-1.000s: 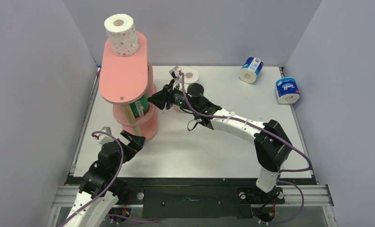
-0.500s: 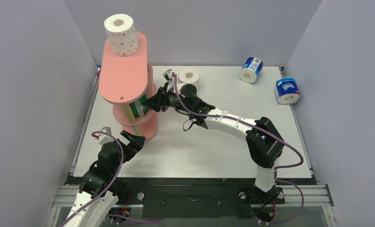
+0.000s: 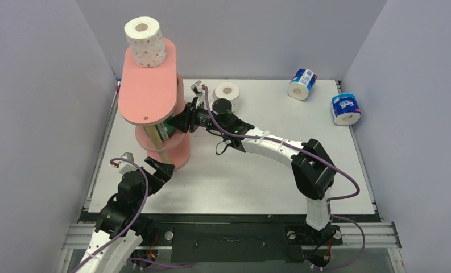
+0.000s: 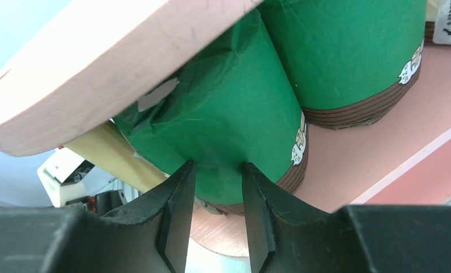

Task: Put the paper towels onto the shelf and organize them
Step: Place the paper towel on the shelf.

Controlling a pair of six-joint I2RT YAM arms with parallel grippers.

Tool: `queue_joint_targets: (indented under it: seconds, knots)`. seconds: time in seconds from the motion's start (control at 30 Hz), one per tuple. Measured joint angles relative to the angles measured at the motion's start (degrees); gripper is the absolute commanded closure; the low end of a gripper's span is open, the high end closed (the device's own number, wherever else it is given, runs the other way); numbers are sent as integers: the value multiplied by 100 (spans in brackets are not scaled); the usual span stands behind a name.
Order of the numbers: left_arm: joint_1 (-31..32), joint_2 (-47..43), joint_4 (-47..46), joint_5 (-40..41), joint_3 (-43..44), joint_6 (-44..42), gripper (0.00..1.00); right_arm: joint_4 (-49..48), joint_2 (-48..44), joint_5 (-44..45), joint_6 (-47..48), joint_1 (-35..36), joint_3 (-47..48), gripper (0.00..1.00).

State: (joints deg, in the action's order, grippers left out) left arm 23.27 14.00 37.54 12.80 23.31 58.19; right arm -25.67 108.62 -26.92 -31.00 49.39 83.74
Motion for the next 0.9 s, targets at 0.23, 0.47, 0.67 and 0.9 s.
queue_joint_targets:
  seconds: [0.23, 0.47, 0.67, 0.9]
  knots:
    - [0, -2, 0, 0, 0, 0, 4, 55, 197, -61, -101, 17, 50, 69]
    - [0, -4, 0, 0, 0, -2, 4, 31, 197, -59, -164, 13, 46, 66]
    - [0, -7, 4, 26, 0, -17, 4, -74, 63, -57, -212, -24, -254, 58]
    - [0, 4, 402, 549, 474, -28, 2, -66, -739, -52, -236, -214, -1051, 56]
